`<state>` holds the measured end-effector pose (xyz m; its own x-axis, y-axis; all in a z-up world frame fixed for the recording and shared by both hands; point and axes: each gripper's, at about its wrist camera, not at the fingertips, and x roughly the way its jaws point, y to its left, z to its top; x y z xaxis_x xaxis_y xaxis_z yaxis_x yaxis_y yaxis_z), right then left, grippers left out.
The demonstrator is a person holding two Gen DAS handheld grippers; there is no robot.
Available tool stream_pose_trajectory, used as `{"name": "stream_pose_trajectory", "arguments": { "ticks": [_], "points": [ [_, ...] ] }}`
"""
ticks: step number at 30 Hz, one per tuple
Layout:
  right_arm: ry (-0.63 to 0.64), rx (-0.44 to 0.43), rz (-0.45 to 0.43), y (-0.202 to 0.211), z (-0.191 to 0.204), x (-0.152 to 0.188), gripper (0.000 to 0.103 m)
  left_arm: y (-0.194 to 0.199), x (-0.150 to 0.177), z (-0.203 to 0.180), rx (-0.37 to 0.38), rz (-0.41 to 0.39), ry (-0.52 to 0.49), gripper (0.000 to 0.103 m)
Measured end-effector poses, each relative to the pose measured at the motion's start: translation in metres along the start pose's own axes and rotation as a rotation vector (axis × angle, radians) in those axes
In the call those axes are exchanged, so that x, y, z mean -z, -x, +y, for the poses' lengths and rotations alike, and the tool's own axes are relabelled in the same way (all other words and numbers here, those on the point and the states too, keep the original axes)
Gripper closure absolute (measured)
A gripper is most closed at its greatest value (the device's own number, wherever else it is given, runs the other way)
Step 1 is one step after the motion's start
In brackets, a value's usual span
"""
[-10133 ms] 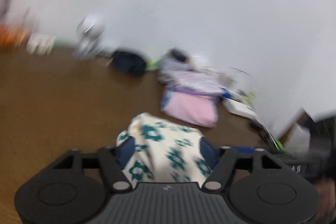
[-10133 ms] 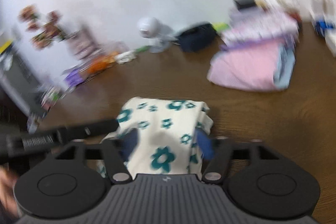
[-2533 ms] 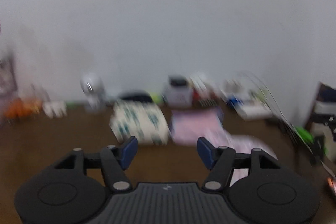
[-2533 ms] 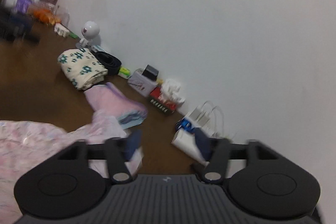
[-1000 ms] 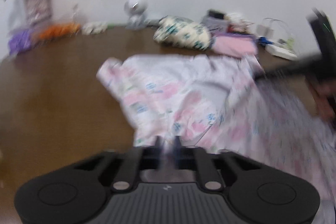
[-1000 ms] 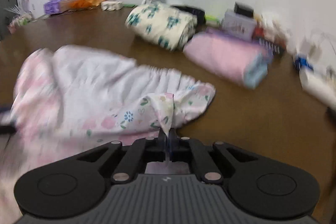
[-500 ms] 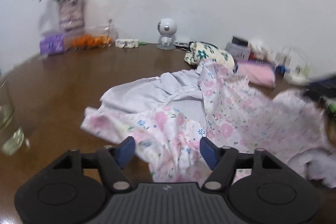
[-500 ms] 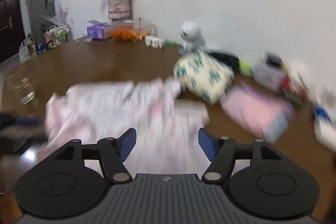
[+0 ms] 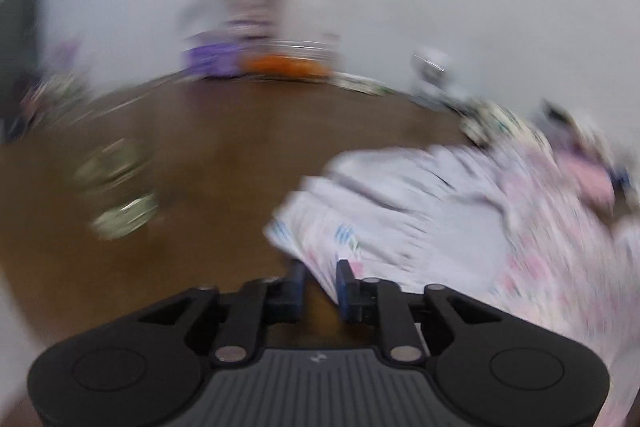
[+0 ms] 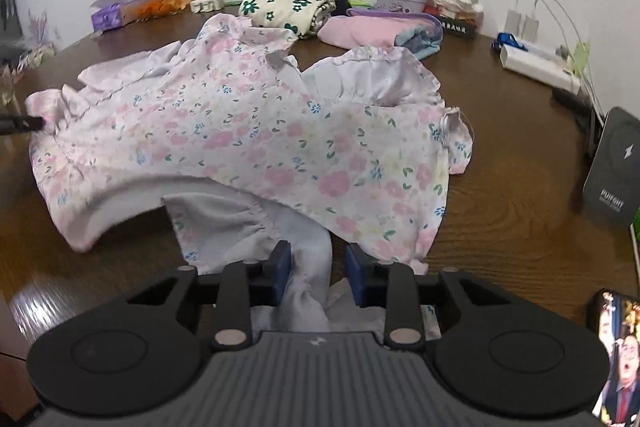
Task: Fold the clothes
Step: 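Grasp the dress hem with both grippers and pull it out flat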
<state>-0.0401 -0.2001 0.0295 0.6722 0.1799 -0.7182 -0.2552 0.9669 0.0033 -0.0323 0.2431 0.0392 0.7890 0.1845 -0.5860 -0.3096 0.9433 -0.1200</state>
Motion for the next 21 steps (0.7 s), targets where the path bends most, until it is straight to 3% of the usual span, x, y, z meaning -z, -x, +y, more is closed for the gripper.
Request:
{"name": "stream_pose_trajectory", "arguments": {
  "ticks": [3,5,7,9,12,14,17,21],
  "points": [
    [0.019,0.078,-0.012,0.003,-0.003,0.001,0.072,0.017,-0.005,0.016,-0.004,-0.008,0.059,0.080],
    [0.021,0.121,-0.023,0.010,-0.001,0.001,0.072,0.026,-0.010,0.007,0.055,-0.027,0.021,0.068],
    [-0.009,0.080,-0.070,0.021,0.001,-0.003,0.072,0.029,-0.017,-0.007,0.118,-0.035,-0.035,0.058],
    [-0.050,0.013,-0.120,0.028,0.006,-0.009,0.072,0.027,-0.027,-0.027,0.182,-0.030,-0.111,0.058],
    [-0.006,-0.047,-0.139,0.025,0.028,-0.019,0.070,0.028,-0.060,-0.065,0.169,-0.162,-0.294,0.053],
    [0.019,-0.049,-0.135,0.019,0.035,-0.024,0.069,0.010,-0.083,-0.095,0.167,-0.192,-0.460,0.029],
    [-0.001,-0.062,-0.111,0.006,0.037,-0.028,0.068,-0.046,-0.105,-0.154,0.213,-0.099,-0.536,0.023],
    [-0.037,-0.069,-0.068,-0.012,0.033,-0.029,0.068,-0.134,-0.114,-0.193,0.290,0.017,-0.675,0.021]
  ]
}}
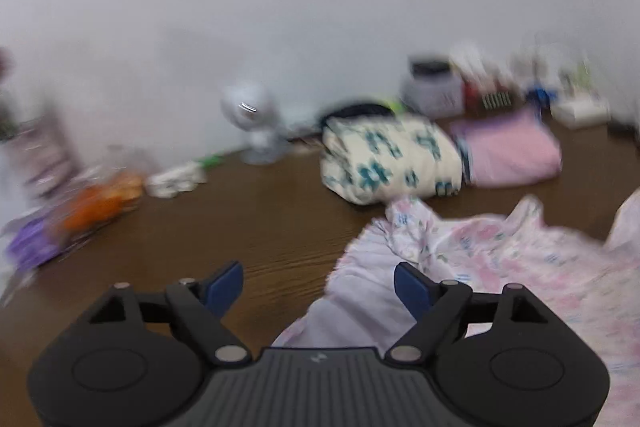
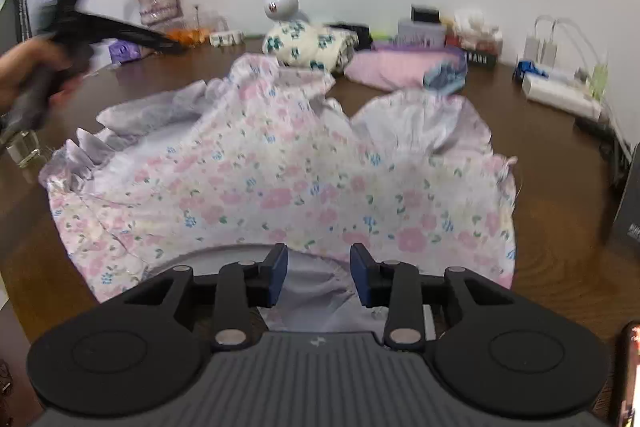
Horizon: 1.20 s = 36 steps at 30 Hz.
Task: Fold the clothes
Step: 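Grasp the dress hem with both grippers and pull it out flat, then lower the spread dress onto the table and open both grippers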
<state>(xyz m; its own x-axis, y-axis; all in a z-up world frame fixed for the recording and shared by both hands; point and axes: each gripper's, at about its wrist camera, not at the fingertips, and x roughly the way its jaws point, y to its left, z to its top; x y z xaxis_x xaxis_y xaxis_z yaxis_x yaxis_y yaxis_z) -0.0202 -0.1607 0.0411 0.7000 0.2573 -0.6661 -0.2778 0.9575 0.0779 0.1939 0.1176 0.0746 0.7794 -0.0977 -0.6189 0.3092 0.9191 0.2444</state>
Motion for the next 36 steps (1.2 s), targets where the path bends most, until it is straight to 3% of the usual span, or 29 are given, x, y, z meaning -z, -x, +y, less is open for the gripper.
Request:
{"name": "stream_pose_trajectory", "arguments": {
  "ticks": [2,4,7,9,11,12,14,17,18,19,21,25,28,29,32,35,36],
  "points": [
    [0.009,0.002,0.009,-0.004,0.001,0.001,0.068,-0.039,-0.004,0.001,0.023,0.076,-0.009,0.021],
    [0.012,-0.002,0.017,-0.007,-0.001,0.000,0.068,-0.065,-0.005,0.004,0.097,0.119,0.012,0.023],
    [-0.008,-0.006,0.036,-0.013,-0.008,0.000,0.068,-0.079,-0.001,0.005,0.179,0.127,-0.010,0.028],
    [-0.014,-0.008,0.043,-0.017,-0.013,0.001,0.068,-0.080,0.000,0.006,0.231,0.108,0.007,0.049],
    [-0.014,-0.008,0.036,-0.020,-0.015,0.001,0.068,-0.075,0.002,0.008,0.289,0.112,0.043,0.099],
    [-0.015,-0.006,0.035,-0.022,-0.016,0.000,0.068,-0.072,0.002,0.005,0.252,0.105,0.021,0.099],
    [-0.014,-0.001,0.035,-0.024,-0.018,-0.001,0.068,-0.063,0.007,0.002,0.048,0.034,0.007,0.100],
    [-0.019,0.008,0.044,-0.025,-0.018,-0.002,0.070,-0.046,0.016,0.015,-0.245,-0.084,0.101,0.099],
    [-0.020,0.013,0.046,-0.025,-0.018,-0.002,0.070,-0.045,0.020,0.020,-0.263,-0.093,0.119,0.096],
    [-0.014,0.020,0.047,-0.025,-0.017,-0.002,0.070,-0.044,0.025,0.025,-0.274,-0.098,0.136,0.085],
    [-0.003,0.035,0.050,-0.026,-0.014,-0.002,0.069,-0.046,0.032,0.029,-0.274,-0.027,0.132,0.073],
    [0.000,0.047,0.052,-0.027,-0.014,-0.001,0.067,-0.018,0.040,0.032,-0.218,0.056,0.118,0.065],
    [-0.003,0.057,0.055,-0.027,-0.016,-0.001,0.063,0.039,0.054,0.018,-0.047,0.024,0.054,0.043],
    [-0.004,0.062,0.056,-0.027,-0.016,-0.001,0.062,0.059,0.061,0.011,0.003,0.008,0.023,0.040],
    [-0.005,0.068,0.058,-0.026,-0.014,-0.001,0.060,0.098,0.092,-0.011,0.084,0.011,-0.030,0.040],
    [-0.004,0.074,0.067,-0.025,-0.013,-0.002,0.058,0.112,0.122,-0.028,0.179,0.067,-0.042,0.040],
    [-0.001,0.080,0.070,-0.025,-0.012,-0.002,0.056,0.115,0.131,-0.032,0.155,0.074,-0.056,0.039]
  ]
}}
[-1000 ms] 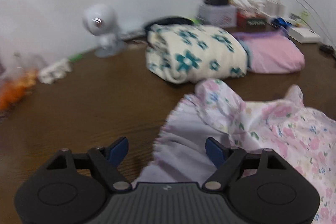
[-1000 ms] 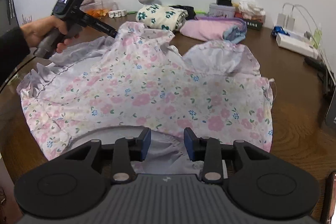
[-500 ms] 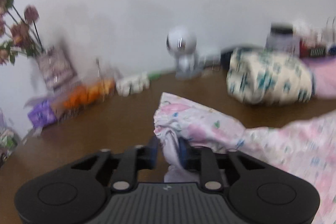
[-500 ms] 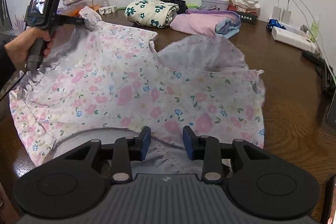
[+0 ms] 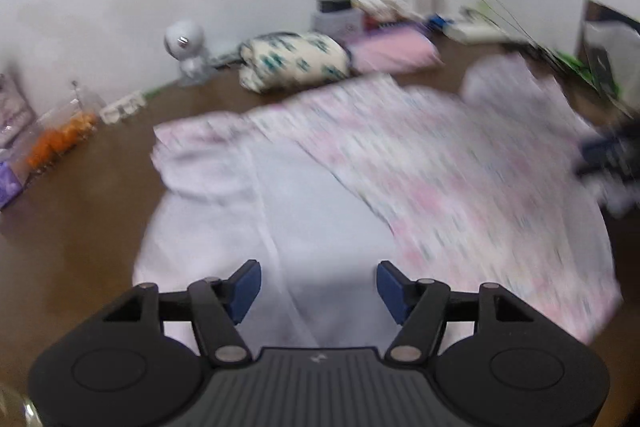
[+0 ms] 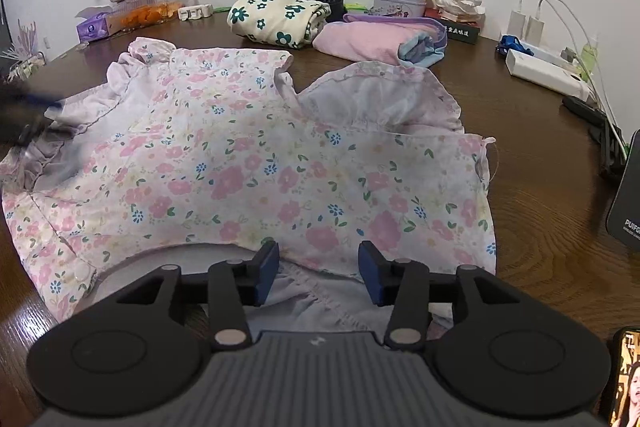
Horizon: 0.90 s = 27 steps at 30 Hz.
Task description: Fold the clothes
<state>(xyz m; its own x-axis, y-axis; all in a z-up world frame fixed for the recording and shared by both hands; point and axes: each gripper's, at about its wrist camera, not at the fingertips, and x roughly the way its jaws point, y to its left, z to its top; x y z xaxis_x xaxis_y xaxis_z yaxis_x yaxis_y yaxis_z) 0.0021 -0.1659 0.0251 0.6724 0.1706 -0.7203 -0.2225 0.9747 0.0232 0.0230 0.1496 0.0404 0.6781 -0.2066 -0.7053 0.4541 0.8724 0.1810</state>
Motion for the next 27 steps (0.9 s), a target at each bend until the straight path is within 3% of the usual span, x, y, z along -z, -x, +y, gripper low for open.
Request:
{"name": "stream_pose_trajectory", "arguments": {
  "ticks": [3,5,9,13,15,18,20,22,27],
  "points": [
    [0.003,0.016,-0.007,0.002,-0.001,0.004,0.049,0.005,0.021,0.004,-0.051,-0.001,0.044,0.039],
    [-0.007,0.028,-0.008,0.004,-0.003,0.006,0.049,0.011,0.030,0.016,-0.032,0.012,0.136,0.039],
    [-0.030,0.064,-0.010,0.010,-0.002,0.010,0.049,0.022,0.043,0.026,-0.056,0.002,0.152,0.039],
    [-0.020,0.125,-0.079,0.041,-0.004,0.020,0.052,0.036,0.045,0.038,-0.098,-0.028,0.192,0.040],
    [-0.031,0.087,-0.107,0.061,-0.010,0.027,0.052,0.050,0.047,0.041,-0.088,-0.106,0.226,0.039],
    [-0.059,0.007,-0.096,0.076,-0.009,0.040,0.052,0.055,0.050,0.046,-0.068,-0.138,0.282,0.034],
    [-0.061,-0.031,-0.086,0.077,-0.004,0.049,0.057,0.051,0.050,0.044,-0.090,-0.119,0.281,0.034],
    [-0.073,-0.009,-0.081,0.072,-0.001,0.056,0.073,0.048,0.049,0.038,-0.107,-0.102,0.263,0.035],
    [-0.134,0.046,-0.058,0.063,-0.014,0.066,0.079,0.049,0.057,0.033,-0.112,-0.061,0.284,0.035]
  ]
}}
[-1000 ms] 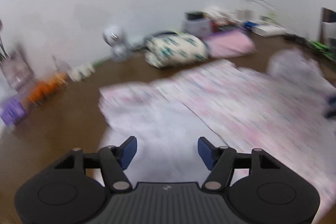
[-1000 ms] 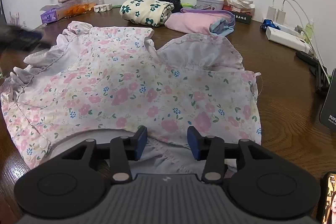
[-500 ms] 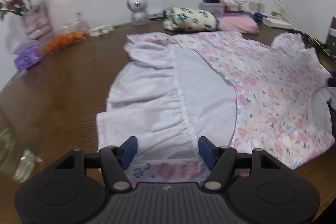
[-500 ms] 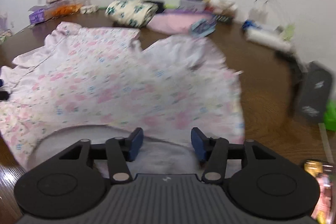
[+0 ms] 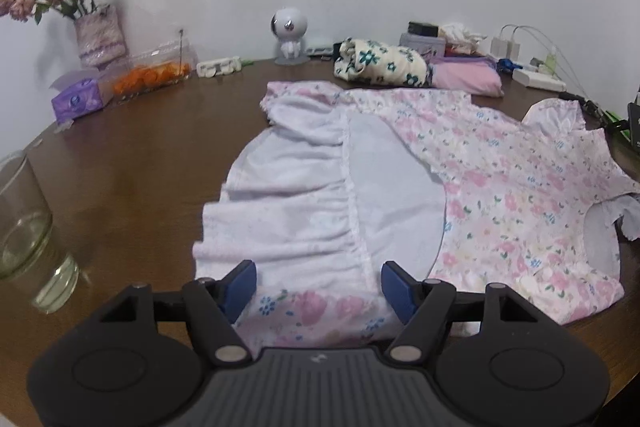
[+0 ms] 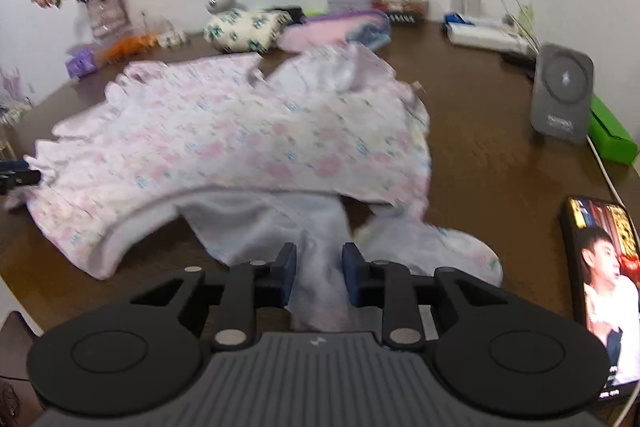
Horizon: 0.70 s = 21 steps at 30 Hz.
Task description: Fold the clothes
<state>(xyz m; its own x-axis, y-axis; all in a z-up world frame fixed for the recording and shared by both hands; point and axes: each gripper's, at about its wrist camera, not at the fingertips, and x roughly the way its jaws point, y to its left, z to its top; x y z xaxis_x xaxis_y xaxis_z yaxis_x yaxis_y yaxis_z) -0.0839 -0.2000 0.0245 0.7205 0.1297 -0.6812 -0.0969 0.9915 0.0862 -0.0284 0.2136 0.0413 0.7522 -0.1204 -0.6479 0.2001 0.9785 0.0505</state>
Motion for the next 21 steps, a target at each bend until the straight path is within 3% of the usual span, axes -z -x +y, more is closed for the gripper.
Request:
{"name": "stream_pose_trajectory", "arguments": {
  "ticks": [3,6,8,10,12,14,15,17,18,19,21],
  "points": [
    [0.032,0.077,0.012,0.000,-0.002,0.001,0.076,0.004,0.005,0.003,-0.019,0.008,0.043,0.035],
    [0.060,0.066,-0.044,0.006,-0.006,-0.023,0.076,0.021,-0.003,0.008,0.046,-0.053,0.109,0.035],
    [0.137,0.092,-0.133,0.006,-0.003,-0.057,0.066,0.024,-0.013,0.003,0.091,-0.086,0.110,0.035],
    [0.223,0.077,-0.190,-0.009,0.000,-0.098,0.037,0.015,-0.022,-0.010,0.114,-0.087,0.060,0.034],
    [0.313,0.001,-0.123,-0.045,-0.005,-0.138,0.023,0.003,-0.024,-0.021,0.104,-0.055,0.023,0.034],
    [0.364,-0.016,-0.013,-0.088,-0.007,-0.160,0.022,-0.008,-0.024,-0.028,0.109,-0.019,0.008,0.034],
    [0.389,-0.025,0.041,-0.109,-0.008,-0.171,0.024,-0.012,-0.023,-0.029,0.116,-0.002,0.018,0.034],
    [0.428,-0.040,0.147,-0.149,-0.011,-0.191,0.051,-0.018,-0.018,-0.027,0.110,0.024,0.047,0.035],
    [0.413,-0.039,0.185,-0.161,-0.016,-0.194,0.099,-0.021,-0.016,-0.028,0.112,0.040,0.061,0.035],
    [0.403,-0.041,0.212,-0.170,-0.019,-0.196,0.101,-0.022,-0.015,-0.028,0.114,0.043,0.065,0.035],
    [0.411,-0.038,0.160,-0.170,-0.021,-0.195,0.101,-0.024,-0.014,-0.029,0.113,0.047,0.053,0.035]
  ]
}}
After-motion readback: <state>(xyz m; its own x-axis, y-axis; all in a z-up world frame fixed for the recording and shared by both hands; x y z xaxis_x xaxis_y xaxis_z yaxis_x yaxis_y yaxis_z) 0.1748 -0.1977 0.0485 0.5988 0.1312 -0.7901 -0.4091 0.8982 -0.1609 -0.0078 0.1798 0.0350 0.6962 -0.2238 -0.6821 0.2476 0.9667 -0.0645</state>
